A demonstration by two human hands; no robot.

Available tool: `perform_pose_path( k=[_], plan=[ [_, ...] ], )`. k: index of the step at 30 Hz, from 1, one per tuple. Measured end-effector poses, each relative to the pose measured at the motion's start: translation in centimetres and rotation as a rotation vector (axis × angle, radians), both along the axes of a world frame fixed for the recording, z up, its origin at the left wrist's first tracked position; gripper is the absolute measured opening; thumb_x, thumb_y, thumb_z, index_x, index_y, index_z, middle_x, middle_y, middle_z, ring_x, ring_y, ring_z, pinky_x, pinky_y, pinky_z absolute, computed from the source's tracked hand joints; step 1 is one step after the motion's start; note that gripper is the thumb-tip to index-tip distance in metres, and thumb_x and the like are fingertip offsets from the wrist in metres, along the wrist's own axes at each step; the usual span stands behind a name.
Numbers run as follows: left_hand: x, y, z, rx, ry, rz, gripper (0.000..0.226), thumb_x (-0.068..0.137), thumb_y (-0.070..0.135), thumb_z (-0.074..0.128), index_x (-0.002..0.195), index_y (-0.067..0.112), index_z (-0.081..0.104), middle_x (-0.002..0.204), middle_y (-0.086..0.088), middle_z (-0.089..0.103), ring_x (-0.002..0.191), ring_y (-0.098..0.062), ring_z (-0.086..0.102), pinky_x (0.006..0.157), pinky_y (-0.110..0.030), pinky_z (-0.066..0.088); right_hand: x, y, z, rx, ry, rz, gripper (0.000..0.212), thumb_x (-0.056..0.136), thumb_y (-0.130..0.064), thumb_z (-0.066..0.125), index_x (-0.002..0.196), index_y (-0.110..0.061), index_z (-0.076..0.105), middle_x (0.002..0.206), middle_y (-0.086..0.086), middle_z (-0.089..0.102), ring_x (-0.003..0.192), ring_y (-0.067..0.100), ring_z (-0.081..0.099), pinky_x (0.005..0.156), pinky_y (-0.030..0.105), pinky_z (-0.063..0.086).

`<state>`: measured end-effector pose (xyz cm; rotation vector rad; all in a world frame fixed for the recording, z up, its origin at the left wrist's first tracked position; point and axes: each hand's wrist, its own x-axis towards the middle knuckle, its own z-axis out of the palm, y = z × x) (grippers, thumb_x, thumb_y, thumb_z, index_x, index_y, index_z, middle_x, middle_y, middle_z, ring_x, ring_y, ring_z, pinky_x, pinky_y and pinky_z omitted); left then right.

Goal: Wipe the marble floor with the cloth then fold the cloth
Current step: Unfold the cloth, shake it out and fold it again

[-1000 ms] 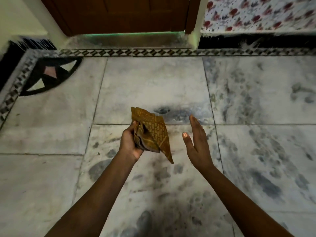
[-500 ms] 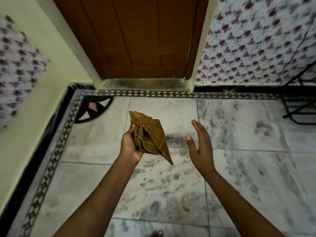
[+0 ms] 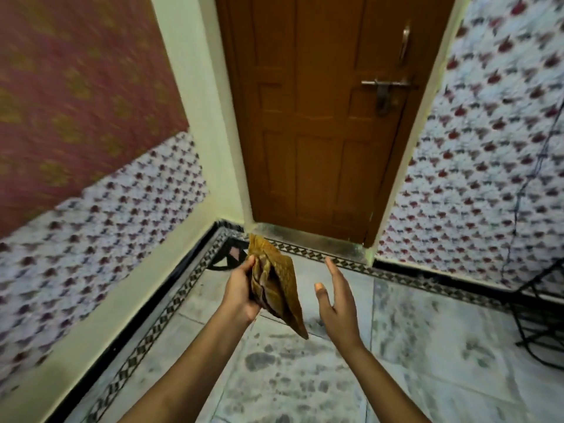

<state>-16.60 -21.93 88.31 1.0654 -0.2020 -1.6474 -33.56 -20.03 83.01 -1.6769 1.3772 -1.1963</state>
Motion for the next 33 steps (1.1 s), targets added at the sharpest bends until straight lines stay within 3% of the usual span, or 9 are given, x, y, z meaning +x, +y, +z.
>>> perform_pose_path(
  k=[5, 10, 14, 17, 19, 21, 24, 29, 33],
  plan=[
    [1.9, 2.7, 3.0, -0.027, -0.064, 0.051, 0.041, 0.096, 0.034, 0.041, 0.117, 0.005, 0.060, 0.111, -0.020, 0.066, 0.101, -0.035, 0.063, 0.079, -0.042, 0.051, 3.6, 1.6, 3.0, 0.014, -0.042, 0.151, 0.046, 0.095, -0.038, 0.044, 0.136, -0.041, 0.023, 0.142, -0.020, 0.029, 0.132, 0.002, 0.032, 0.107, 0.025, 0.030],
    [4.0, 4.1, 5.8, -0.091, -0.105, 0.019, 0.039, 0.097, 0.032, 0.040, 0.098, 0.005, 0.067, 0.095, -0.016, 0.071, 0.092, -0.030, 0.064, 0.075, -0.038, 0.050, 7.7, 2.2, 5.0, 0.050, -0.030, 0.191, 0.055, 0.090, -0.025, 0.060, 0.140, -0.028, 0.036, 0.129, -0.016, 0.046, 0.118, 0.002, 0.044, 0.098, 0.022, 0.041],
    [6.6, 4.3, 7.4, -0.126, -0.100, 0.011, 0.039, 0.097, 0.030, 0.037, 0.096, 0.005, 0.068, 0.101, -0.017, 0.069, 0.094, -0.031, 0.063, 0.080, -0.040, 0.049, 10.2, 1.9, 6.1, 0.024, -0.092, 0.073, 0.033, 0.086, -0.002, 0.059, 0.116, -0.015, 0.062, 0.109, -0.002, 0.064, 0.101, 0.014, 0.061, 0.073, 0.008, 0.047],
    [9.8, 4.7, 8.0, -0.121, -0.105, -0.029, 0.048, 0.098, 0.032, 0.033, 0.083, 0.005, 0.070, 0.089, -0.015, 0.071, 0.088, -0.030, 0.062, 0.076, -0.039, 0.048, 11.7, 2.2, 7.1, 0.033, -0.161, -0.001, 0.032, 0.083, 0.007, 0.055, 0.093, -0.020, 0.068, 0.091, -0.002, 0.069, 0.089, 0.014, 0.065, 0.072, 0.022, 0.050],
    [12.4, 4.8, 7.7, -0.144, -0.118, -0.035, 0.061, 0.098, 0.034, 0.031, 0.061, 0.009, 0.072, 0.073, -0.013, 0.071, 0.082, -0.028, 0.061, 0.074, -0.036, 0.047, 12.9, 2.4, 7.9, 0.026, -0.194, -0.043, 0.034, 0.085, 0.006, 0.053, 0.088, -0.024, 0.068, 0.088, -0.006, 0.069, 0.087, 0.012, 0.064, 0.076, 0.028, 0.052],
    [14.5, 5.1, 7.3, -0.147, -0.153, -0.072, 0.068, 0.097, 0.040, 0.030, 0.053, 0.010, 0.072, 0.072, -0.012, 0.071, 0.081, -0.027, 0.061, 0.077, -0.036, 0.047, 13.7, 2.4, 8.7, 0.006, -0.206, -0.085, 0.032, 0.088, 0.003, 0.052, 0.086, -0.026, 0.067, 0.087, -0.006, 0.069, 0.088, 0.013, 0.064, 0.076, 0.030, 0.053],
    [16.7, 5.2, 6.6, -0.081, -0.214, -0.146, 0.053, 0.094, 0.049, 0.041, 0.080, 0.008, 0.071, 0.088, -0.012, 0.067, 0.089, -0.029, 0.059, 0.083, -0.040, 0.044, 14.5, 2.5, 9.9, -0.008, -0.251, -0.130, 0.031, 0.092, -0.002, 0.051, 0.084, -0.027, 0.068, 0.087, -0.002, 0.069, 0.086, 0.016, 0.066, 0.072, 0.033, 0.056],
    [18.5, 4.3, 4.4, -0.014, -0.463, -0.281, 0.027, 0.089, 0.034, 0.058, 0.105, 0.013, 0.064, 0.111, -0.014, 0.066, 0.099, -0.028, 0.062, 0.087, -0.036, 0.049, 14.8, 2.6, 11.7, -0.010, -0.253, -0.184, 0.027, 0.093, -0.004, 0.051, 0.086, -0.022, 0.069, 0.085, 0.001, 0.070, 0.087, 0.020, 0.067, 0.073, 0.036, 0.057],
    [18.0, 3.3, 4.8, -0.146, -0.743, -0.316, 0.047, 0.089, 0.029, 0.059, 0.132, 0.018, 0.044, 0.134, -0.007, 0.048, 0.122, -0.032, 0.047, 0.096, -0.043, 0.041, 14.8, 1.9, 12.9, 0.003, -0.197, -0.191, 0.019, 0.091, -0.009, 0.054, 0.094, -0.011, 0.073, 0.088, 0.004, 0.071, 0.088, 0.019, 0.067, 0.079, 0.037, 0.056]
  ],
)
